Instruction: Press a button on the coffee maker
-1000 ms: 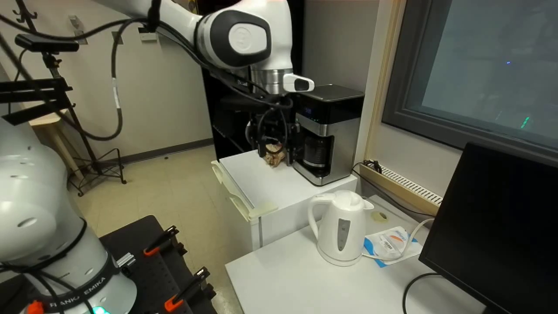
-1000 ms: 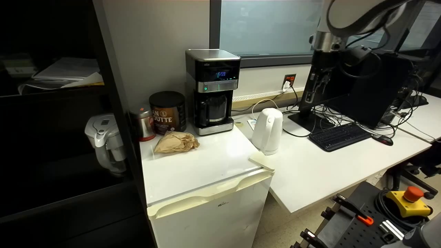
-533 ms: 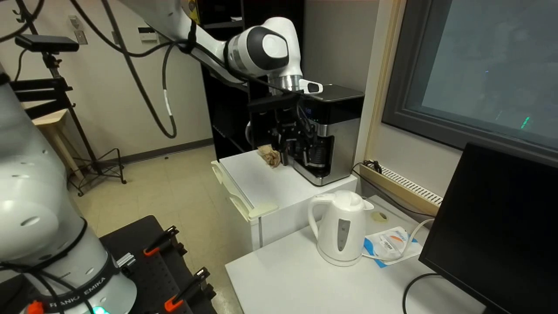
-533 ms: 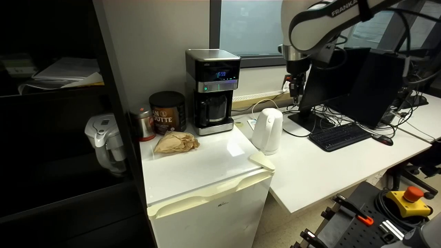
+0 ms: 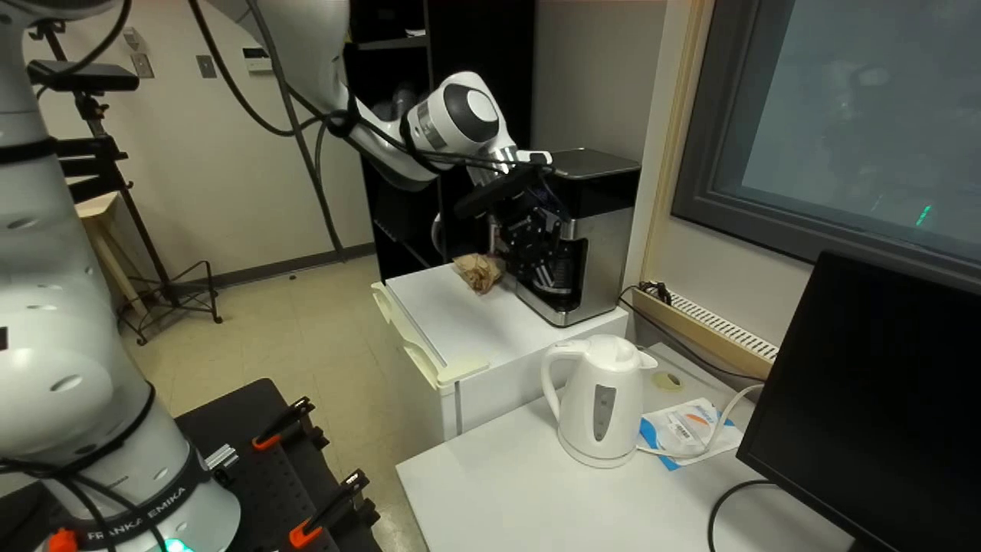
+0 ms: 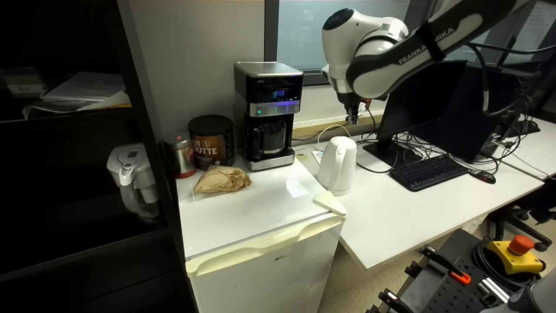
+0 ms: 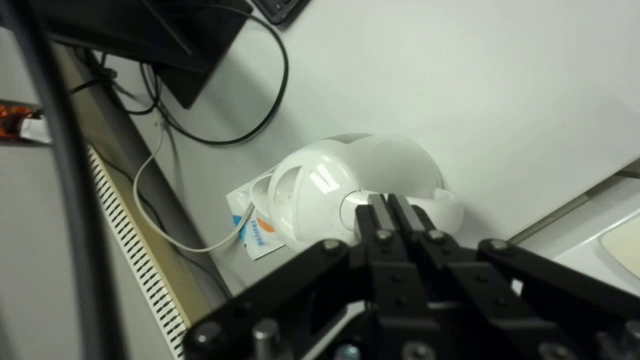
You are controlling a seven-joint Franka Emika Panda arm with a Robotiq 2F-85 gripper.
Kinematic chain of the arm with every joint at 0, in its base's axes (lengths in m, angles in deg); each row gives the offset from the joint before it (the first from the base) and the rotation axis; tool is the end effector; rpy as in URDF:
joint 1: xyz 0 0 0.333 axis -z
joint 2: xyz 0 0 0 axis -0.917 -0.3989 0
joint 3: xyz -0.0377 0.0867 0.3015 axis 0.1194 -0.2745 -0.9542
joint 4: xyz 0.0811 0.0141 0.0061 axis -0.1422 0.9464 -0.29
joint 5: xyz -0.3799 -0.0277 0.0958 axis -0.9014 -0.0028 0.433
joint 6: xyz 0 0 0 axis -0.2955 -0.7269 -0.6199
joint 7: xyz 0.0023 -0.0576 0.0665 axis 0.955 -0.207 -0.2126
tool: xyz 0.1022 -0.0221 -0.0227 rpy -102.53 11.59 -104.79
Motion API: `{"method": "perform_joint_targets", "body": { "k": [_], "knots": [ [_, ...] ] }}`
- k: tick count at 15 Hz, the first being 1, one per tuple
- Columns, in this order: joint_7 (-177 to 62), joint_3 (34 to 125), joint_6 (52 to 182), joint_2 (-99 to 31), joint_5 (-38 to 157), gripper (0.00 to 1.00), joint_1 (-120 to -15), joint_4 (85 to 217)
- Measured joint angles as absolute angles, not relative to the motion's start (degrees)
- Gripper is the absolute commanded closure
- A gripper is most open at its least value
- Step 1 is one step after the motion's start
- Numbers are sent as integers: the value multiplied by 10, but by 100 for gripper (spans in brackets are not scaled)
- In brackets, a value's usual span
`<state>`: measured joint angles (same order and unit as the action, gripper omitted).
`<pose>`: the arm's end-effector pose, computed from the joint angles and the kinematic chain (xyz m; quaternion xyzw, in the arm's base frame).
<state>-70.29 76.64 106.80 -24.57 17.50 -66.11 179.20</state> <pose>0.5636 -0.0397 0.3640 0.9100 0.2761 -0.0497 0.3052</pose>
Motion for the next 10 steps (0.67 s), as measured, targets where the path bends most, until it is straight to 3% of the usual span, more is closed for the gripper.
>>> {"method": "perform_joint_targets", "body": {
  "k": [10],
  "knots": [
    [-530,751,1209,-283,-61,100,-689,1797]
  ]
}}
